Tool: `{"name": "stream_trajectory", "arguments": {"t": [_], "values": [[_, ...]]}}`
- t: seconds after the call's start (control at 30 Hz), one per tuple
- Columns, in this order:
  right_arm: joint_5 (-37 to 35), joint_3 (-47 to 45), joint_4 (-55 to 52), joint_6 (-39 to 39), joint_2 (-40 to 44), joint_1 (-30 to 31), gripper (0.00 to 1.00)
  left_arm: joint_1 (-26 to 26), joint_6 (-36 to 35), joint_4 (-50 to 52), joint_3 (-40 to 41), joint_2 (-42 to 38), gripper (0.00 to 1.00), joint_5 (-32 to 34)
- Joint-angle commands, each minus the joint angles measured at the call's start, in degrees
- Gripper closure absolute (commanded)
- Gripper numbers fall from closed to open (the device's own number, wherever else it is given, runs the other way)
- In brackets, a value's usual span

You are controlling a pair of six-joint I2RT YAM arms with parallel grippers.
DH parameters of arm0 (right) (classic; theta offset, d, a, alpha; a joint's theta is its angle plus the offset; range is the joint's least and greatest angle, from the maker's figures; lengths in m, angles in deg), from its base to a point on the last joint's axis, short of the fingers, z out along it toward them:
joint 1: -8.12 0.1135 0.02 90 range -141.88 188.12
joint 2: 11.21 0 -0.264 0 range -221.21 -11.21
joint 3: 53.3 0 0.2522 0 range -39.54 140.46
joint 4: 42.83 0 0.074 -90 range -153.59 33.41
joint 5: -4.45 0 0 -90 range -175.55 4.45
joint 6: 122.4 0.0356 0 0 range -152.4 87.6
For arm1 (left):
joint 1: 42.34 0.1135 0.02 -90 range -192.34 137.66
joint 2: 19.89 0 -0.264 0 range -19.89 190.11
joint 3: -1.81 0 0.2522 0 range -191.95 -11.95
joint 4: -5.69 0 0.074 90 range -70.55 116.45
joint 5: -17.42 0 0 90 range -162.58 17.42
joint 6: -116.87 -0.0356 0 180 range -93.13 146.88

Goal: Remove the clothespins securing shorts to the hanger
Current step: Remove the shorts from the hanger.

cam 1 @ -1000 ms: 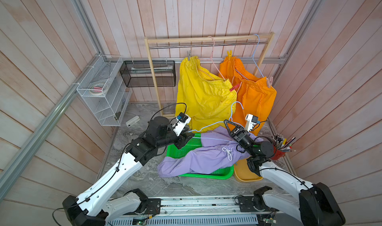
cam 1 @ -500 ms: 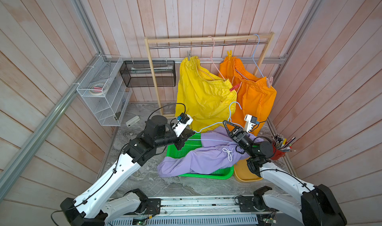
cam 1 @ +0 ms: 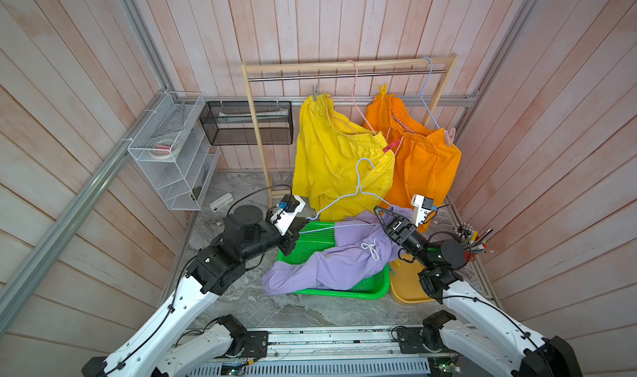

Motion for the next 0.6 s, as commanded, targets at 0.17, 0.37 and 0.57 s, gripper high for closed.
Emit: {"name": "stream_trajectory", "arguments": {"t": [0.17, 0.37, 0.57], "values": [[-5.91, 4.28, -29.24, -13.3, 8.5, -4.91, 0.6, 0.2, 1.4, 0.58, 1.65, -6.42, 1.0, 3.69], [-15.51, 10.06, -45.47, -24.55, 11.94, -5.51, 0.52, 0.2, 1.5, 4.62, 1.23, -8.42, 1.0, 5.14], [-20.19, 12.96, -52.81, -28.72, 8.79, -5.75, 0.45, 0.2, 1.88, 6.03, 1.49, -11.92, 1.0, 5.68]]}}
